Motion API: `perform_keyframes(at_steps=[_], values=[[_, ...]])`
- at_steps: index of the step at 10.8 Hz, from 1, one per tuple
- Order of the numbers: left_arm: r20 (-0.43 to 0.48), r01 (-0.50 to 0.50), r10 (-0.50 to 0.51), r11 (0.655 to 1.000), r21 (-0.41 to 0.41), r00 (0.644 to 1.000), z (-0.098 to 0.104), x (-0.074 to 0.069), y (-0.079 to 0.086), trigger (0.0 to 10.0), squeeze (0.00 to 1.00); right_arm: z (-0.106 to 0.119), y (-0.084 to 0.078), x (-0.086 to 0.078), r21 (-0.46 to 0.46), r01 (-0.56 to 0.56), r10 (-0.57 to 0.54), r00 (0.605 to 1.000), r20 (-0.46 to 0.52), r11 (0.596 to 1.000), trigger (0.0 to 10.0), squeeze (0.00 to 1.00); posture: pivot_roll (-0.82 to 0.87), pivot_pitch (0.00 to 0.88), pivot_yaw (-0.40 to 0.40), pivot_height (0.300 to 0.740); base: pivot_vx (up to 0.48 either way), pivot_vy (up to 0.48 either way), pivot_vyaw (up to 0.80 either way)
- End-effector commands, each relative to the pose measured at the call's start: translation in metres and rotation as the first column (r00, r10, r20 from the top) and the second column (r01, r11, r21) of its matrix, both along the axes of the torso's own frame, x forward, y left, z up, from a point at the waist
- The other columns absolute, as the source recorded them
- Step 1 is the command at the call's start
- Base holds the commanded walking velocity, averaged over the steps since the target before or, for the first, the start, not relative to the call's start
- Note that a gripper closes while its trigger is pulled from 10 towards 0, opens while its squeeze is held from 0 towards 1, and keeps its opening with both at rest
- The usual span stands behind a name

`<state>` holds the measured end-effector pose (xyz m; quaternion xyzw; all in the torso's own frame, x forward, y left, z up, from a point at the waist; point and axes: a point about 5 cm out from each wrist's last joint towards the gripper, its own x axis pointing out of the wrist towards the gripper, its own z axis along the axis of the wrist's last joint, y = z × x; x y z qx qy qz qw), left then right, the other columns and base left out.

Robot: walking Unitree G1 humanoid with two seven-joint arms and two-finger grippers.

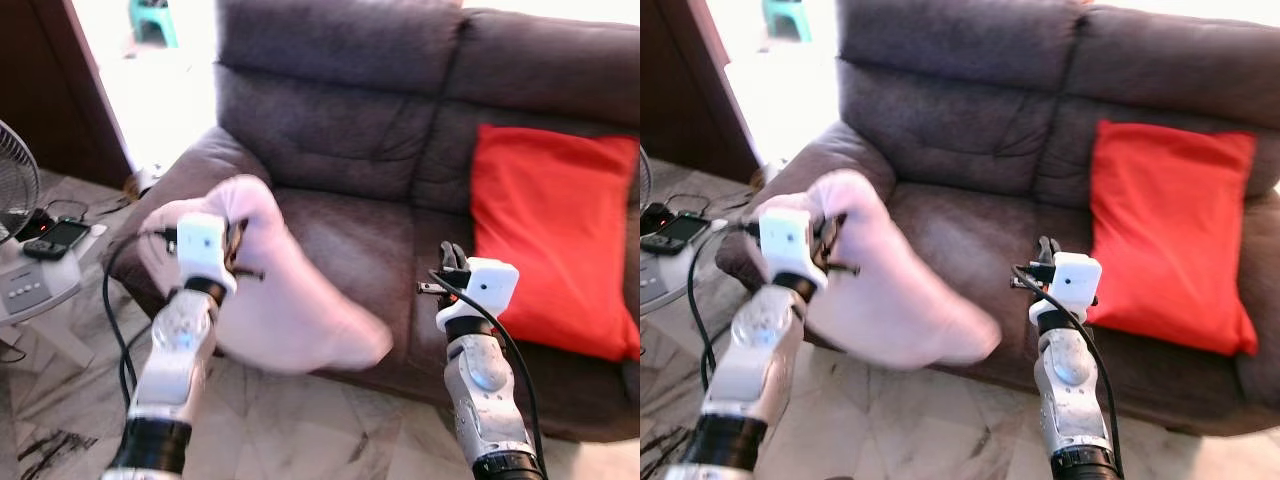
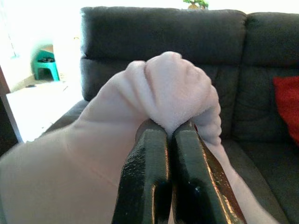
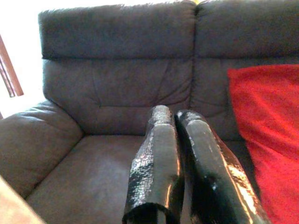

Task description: Move the pillow to the sofa from floor

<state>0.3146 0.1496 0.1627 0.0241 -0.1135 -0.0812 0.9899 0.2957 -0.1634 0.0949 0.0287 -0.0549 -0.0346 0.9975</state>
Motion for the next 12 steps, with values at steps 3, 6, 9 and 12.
perform_keyframes(at_steps=[3,6,9,12], values=[[0.108,0.02,-0.018,1.0,-0.011,0.994,0.027,0.006,-0.003,10.0,0.0,-0.001,-0.004,0.001,-0.008,0.013,-0.013,1.0,-0.013,1.0,10.0,0.0,0.1,0.046,-0.059,0.74,0.256,0.0,0.0],[0.114,0.033,-0.031,0.999,-0.017,0.993,0.03,0.007,-0.008,10.0,0.0,-0.001,-0.002,0.003,0.002,0.009,-0.009,1.0,-0.024,1.0,10.0,0.0,0.1,0.047,-0.06,0.74,0.275,0.0,-0.18],[0.116,0.041,-0.039,0.999,-0.015,0.992,0.031,0.008,-0.008,10.0,0.0,-0.002,-0.001,0.002,-0.016,0.006,-0.006,1.0,-0.018,1.0,10.0,0.0,0.1,0.048,-0.059,0.74,0.279,0.0,0.0],[0.134,0.066,-0.062,0.997,-0.027,0.989,0.039,0.013,-0.01,10.0,0.0,-0.002,-0.003,0.003,-0.018,0.011,-0.011,1.0,-0.021,1.0,10.0,0.0,0.1,0.044,-0.057,0.74,0.28,0.0,0.0]])
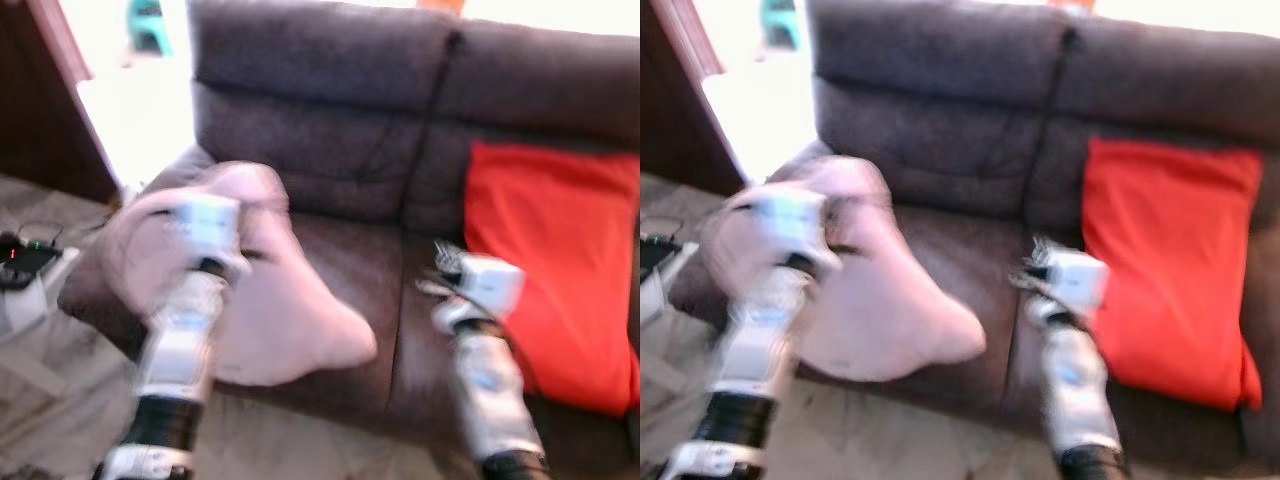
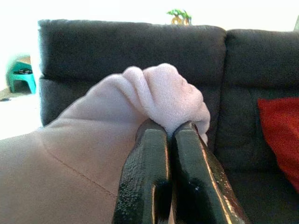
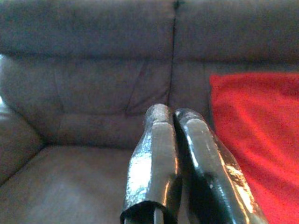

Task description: Move the pillow to the sofa from floor

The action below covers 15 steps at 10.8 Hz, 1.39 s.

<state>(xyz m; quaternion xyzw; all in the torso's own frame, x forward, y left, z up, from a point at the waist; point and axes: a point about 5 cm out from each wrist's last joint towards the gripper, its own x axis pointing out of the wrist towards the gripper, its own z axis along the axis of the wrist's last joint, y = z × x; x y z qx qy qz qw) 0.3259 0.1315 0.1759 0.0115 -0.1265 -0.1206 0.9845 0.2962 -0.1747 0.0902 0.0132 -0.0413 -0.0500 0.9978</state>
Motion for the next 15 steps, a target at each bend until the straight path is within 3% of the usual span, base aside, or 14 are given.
perform_keyframes(at_steps=[1,4,8,10,11,14,15], values=[[0.12,-0.011,0.014,1.0,-0.029,0.993,0.03,0.004,0.007,10.0,0.0,0.003,0.008,0.003,0.011,-0.018,0.018,1.0,0.008,1.0,10.0,0.0,0.1,0.043,-0.058,0.74,0.281,0.0,0.0],[0.156,0.03,-0.014,0.994,-0.101,0.988,0.047,0.011,-0.002,10.0,0.0,0.001,0.009,0.003,0.011,-0.018,0.018,1.0,0.003,1.0,10.0,0.0,0.1,0.041,-0.057,0.74,0.281,0.0,0.0],[0.196,0.12,-0.083,0.975,-0.187,0.977,0.068,0.021,-0.03,10.0,0.0,0.0,0.008,0.003,0.011,-0.01,0.01,1.0,-0.004,1.0,10.0,0.0,0.1,0.038,-0.055,0.74,0.295,0.0,0.0],[0.118,0.154,-0.134,0.972,-0.176,0.984,0.05,0.018,-0.031,10.0,0.0,-0.001,0.007,0.002,0.011,-0.006,0.006,1.0,-0.005,1.0,10.0,0.0,0.1,0.047,-0.051,0.74,0.146,0.0,0.0],[0.083,0.125,-0.112,0.976,-0.175,0.99,0.039,0.013,-0.024,10.0,0.0,-0.001,0.006,0.001,0.009,-0.003,0.003,1.0,-0.008,1.0,10.0,0.0,0.1,0.05,-0.052,0.74,0.0,0.0,0.0],[-0.111,-0.001,-0.007,0.997,-0.08,0.994,-0.018,-0.01,0.01,10.0,0.0,-0.003,0.003,0.003,0.0,0.001,-0.001,1.0,-0.028,1.0,10.0,0.0,0.1,0.057,-0.062,0.74,0.0,0.0,0.0],[-0.153,-0.042,0.034,0.998,-0.049,0.988,-0.029,-0.016,0.02,10.0,0.0,-0.004,0.002,0.004,0.016,0.004,-0.003,0.999,-0.04,1.0,10.0,0.0,0.1,0.058,-0.065,0.74,0.0,0.0,0.0]])
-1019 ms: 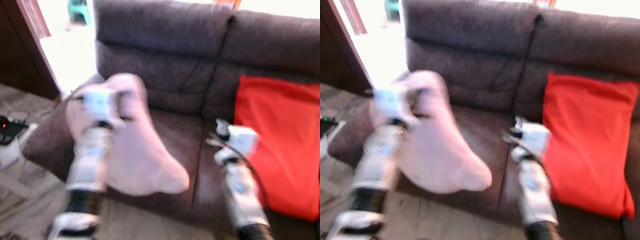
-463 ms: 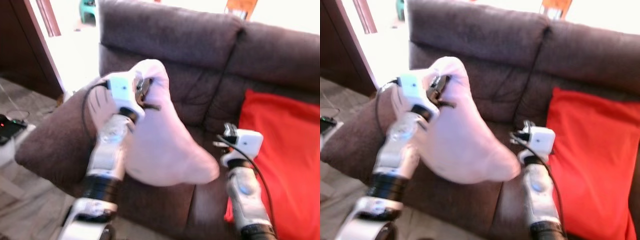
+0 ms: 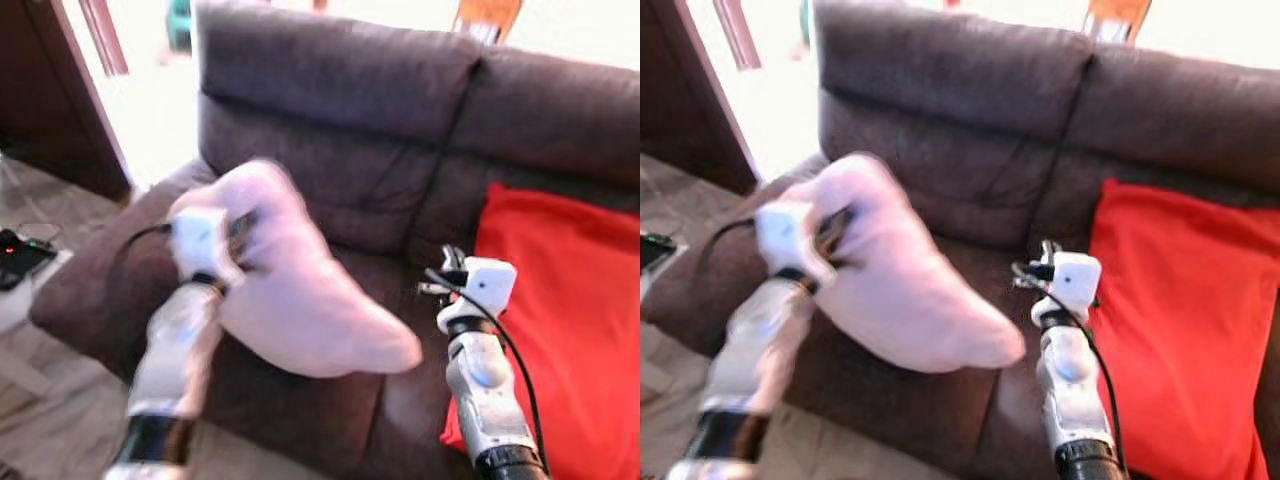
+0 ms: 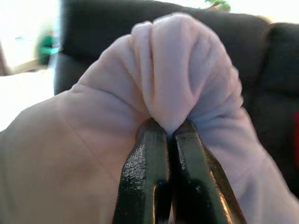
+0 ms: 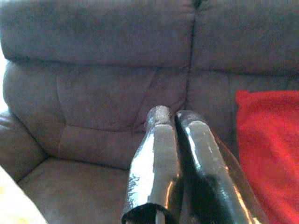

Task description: Move the pillow to the sofa from floor

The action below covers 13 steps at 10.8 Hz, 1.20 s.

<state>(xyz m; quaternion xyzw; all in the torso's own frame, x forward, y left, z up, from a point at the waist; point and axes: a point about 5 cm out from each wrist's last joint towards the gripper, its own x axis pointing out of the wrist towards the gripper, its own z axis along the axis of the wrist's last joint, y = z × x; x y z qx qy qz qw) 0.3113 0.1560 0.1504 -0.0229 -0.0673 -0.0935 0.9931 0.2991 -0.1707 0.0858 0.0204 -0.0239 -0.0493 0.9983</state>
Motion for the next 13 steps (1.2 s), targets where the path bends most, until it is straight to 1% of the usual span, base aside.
perform_keyframes(at_steps=[1,2,3,4,5,6,7,8,9,10,11,13], values=[[-0.077,-0.03,0.033,0.999,0.038,0.996,-0.018,-0.008,0.007,10.0,0.0,0.0,-0.003,0.002,0.027,0.009,-0.008,1.0,-0.018,1.0,10.0,0.0,0.1,0.057,-0.069,0.74,0.0,0.0,0.0],[-0.128,-0.079,0.084,0.996,0.048,0.988,-0.031,-0.013,0.017,10.0,0.0,0.001,-0.004,0.003,0.026,0.007,-0.006,1.0,-0.023,1.0,10.0,0.0,0.1,0.058,-0.071,0.74,0.0,0.0,0.0],[-0.162,-0.098,0.108,0.993,0.066,0.981,-0.04,-0.017,0.021,10.0,0.0,0.002,-0.005,0.006,0.054,0.004,-0.002,0.999,-0.034,0.999,10.0,0.0,0.1,0.057,-0.074,0.74,0.0,0.0,0.0],[-0.212,-0.119,0.136,0.988,0.095,0.968,-0.048,-0.017,0.022,10.0,0.0,0.003,-0.006,0.007,0.06,0.001,0.001,0.999,-0.039,0.998,10.0,0.0,0.09,0.052,-0.075,0.74,0.0,0.0,0.0],[-0.238,-0.136,0.157,0.985,0.103,0.958,-0.052,-0.017,0.022,10.0,0.0,0.003,-0.008,0.009,0.043,0.0,0.003,0.998,-0.059,0.999,10.0,0.0,0.09,0.049,-0.076,0.74,0.0,0.0,0.0],[-0.312,-0.164,0.211,0.972,0.17,0.926,-0.065,-0.017,0.024,10.0,0.0,0.004,-0.011,0.01,0.047,-0.001,0.004,0.998,-0.062,0.999,10.0,0.0,0.09,0.043,-0.074,0.74,0.0,0.0,0.0],[-0.317,-0.179,0.216,0.973,0.143,0.923,-0.066,-0.018,0.024,10.0,0.0,0.0,-0.011,0.011,0.041,-0.021,0.025,0.993,-0.117,0.999,10.0,0.0,0.08,0.037,-0.073,0.74,0.0,0.0,0.0],[-0.312,-0.195,0.229,0.971,0.137,0.922,-0.064,-0.017,0.025,10.0,0.0,-0.014,-0.009,0.009,0.049,-0.071,0.081,0.969,-0.235,0.996,10.0,0.0,0.08,0.033,-0.072,0.74,0.0,0.0,0.0],[-0.3,-0.21,0.238,0.97,0.123,0.924,-0.061,-0.015,0.026,10.0,0.0,-0.034,-0.008,0.002,0.061,-0.116,0.131,0.916,-0.379,0.991,10.0,0.0,0.08,0.031,-0.072,0.74,0.0,0.0,0.0],[-0.3,-0.209,0.238,0.97,0.126,0.924,-0.06,-0.014,0.025,10.0,0.0,-0.044,-0.007,-0.004,0.076,-0.135,0.154,0.891,-0.427,0.988,10.0,1.0,0.08,0.026,-0.071,0.74,0.0,0.0,0.0],[-0.303,-0.213,0.243,0.968,0.13,0.922,-0.06,-0.012,0.026,10.0,0.0,-0.054,0.0,-0.012,0.187,-0.172,0.243,0.838,-0.489,0.967,10.0,1.0,0.07,0.023,-0.07,0.74,0.0,0.0,0.0],[-0.301,-0.216,0.244,0.969,0.122,0.922,-0.059,-0.011,0.024,10.0,0.0,-0.063,0.011,-0.023,0.259,-0.268,0.369,0.762,-0.533,0.928,10.0,1.0,0.07,0.023,-0.073,0.74,0.0,0.0,0.0]])
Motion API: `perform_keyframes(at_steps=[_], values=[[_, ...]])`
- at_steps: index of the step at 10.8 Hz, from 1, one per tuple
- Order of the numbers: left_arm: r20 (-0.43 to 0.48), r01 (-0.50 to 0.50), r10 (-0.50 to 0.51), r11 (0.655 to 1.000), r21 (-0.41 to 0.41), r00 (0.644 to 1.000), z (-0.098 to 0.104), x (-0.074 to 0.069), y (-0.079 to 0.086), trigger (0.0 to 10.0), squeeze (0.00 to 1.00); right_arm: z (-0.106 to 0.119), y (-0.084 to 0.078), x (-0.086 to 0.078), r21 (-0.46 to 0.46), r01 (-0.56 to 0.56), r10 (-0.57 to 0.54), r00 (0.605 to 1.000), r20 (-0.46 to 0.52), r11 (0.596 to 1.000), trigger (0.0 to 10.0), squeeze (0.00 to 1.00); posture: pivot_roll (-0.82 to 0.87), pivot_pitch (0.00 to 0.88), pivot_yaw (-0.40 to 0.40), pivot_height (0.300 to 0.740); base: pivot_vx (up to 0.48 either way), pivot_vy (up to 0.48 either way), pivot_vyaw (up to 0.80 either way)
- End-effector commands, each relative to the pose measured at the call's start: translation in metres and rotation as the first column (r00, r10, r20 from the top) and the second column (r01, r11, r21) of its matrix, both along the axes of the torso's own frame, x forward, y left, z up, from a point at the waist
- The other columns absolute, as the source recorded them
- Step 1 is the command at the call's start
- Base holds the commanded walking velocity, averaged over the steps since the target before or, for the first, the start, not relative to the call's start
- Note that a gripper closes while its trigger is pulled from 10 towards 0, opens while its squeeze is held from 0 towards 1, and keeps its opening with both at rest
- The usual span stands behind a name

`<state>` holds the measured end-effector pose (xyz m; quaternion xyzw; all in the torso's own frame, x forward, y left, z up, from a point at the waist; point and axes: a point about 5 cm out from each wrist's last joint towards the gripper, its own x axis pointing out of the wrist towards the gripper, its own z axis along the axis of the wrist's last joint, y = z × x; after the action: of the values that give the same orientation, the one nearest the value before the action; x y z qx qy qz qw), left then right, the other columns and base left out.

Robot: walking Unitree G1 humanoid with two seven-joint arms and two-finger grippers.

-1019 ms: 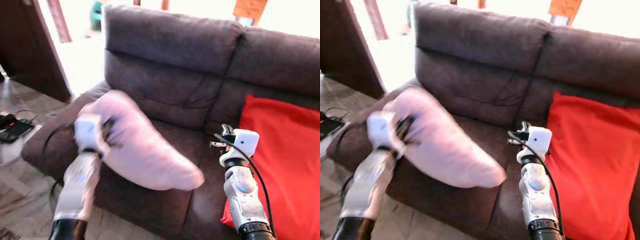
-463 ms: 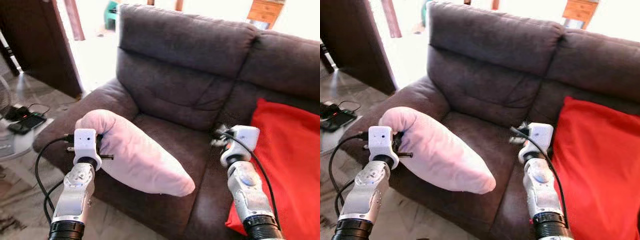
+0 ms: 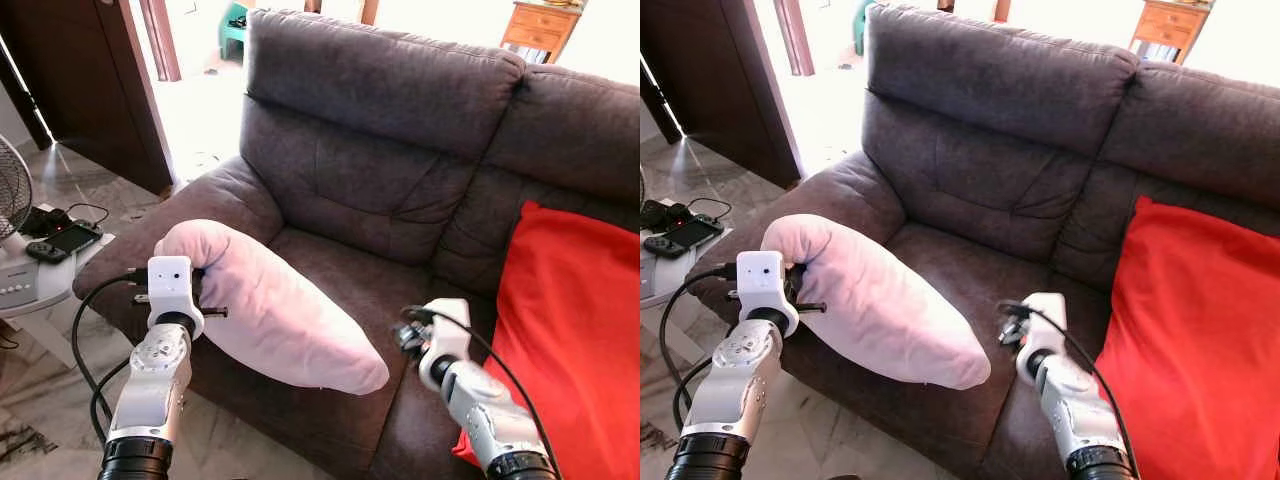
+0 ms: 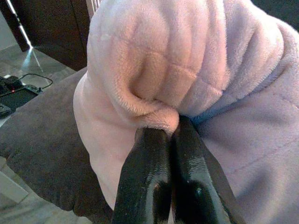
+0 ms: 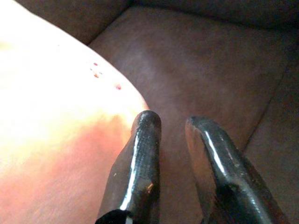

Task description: Move the pillow to the sofa from floor

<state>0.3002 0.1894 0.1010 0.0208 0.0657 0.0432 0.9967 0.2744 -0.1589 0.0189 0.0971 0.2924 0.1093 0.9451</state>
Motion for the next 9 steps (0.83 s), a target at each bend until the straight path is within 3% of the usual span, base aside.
perform_keyframes(at_steps=[1,2,3,5,7,9], values=[[-0.054,0.031,-0.032,0.999,-0.023,0.998,-0.009,0.001,-0.01,10.0,0.0,0.006,-0.001,0.002,0.012,0.005,-0.005,1.0,0.011,1.0,10.0,1.0,0.07,0.027,-0.075,0.74,0.0,0.0,0.0],[-0.05,0.03,-0.032,0.999,-0.026,0.998,-0.008,0.001,-0.01,10.0,0.0,0.012,-0.001,0.004,0.096,0.034,-0.035,0.999,0.001,0.995,10.0,1.0,0.07,0.033,-0.075,0.74,0.0,0.0,0.0],[-0.049,0.029,-0.03,0.999,-0.027,0.998,-0.008,0.001,-0.01,10.0,0.0,0.016,-0.004,0.004,0.116,0.018,-0.019,1.0,0.009,0.993,10.0,1.0,0.07,0.042,-0.08,0.74,0.0,0.0,0.0],[-0.049,0.022,-0.023,0.999,-0.032,0.999,-0.008,0.002,-0.007,10.0,0.0,0.03,-0.036,0.006,0.208,0.139,-0.145,0.989,0.018,0.968,10.0,1.0,0.06,0.055,-0.083,0.74,0.0,0.0,0.0],[-0.053,0.028,-0.03,0.999,-0.034,0.998,-0.008,0.003,-0.007,10.0,0.0,0.026,-0.037,-0.007,0.16,0.066,-0.065,0.998,-0.007,0.985,10.0,1.0,0.06,0.061,-0.083,0.74,0.0,0.0,0.0],[-0.051,0.041,-0.043,0.998,-0.037,0.998,-0.008,0.004,-0.009,10.0,0.0,0.029,-0.028,-0.018,0.245,0.013,-0.006,1.0,-0.029,0.969,10.0,1.0,0.05,0.065,-0.08,0.74,0.0,0.0,0.0]])
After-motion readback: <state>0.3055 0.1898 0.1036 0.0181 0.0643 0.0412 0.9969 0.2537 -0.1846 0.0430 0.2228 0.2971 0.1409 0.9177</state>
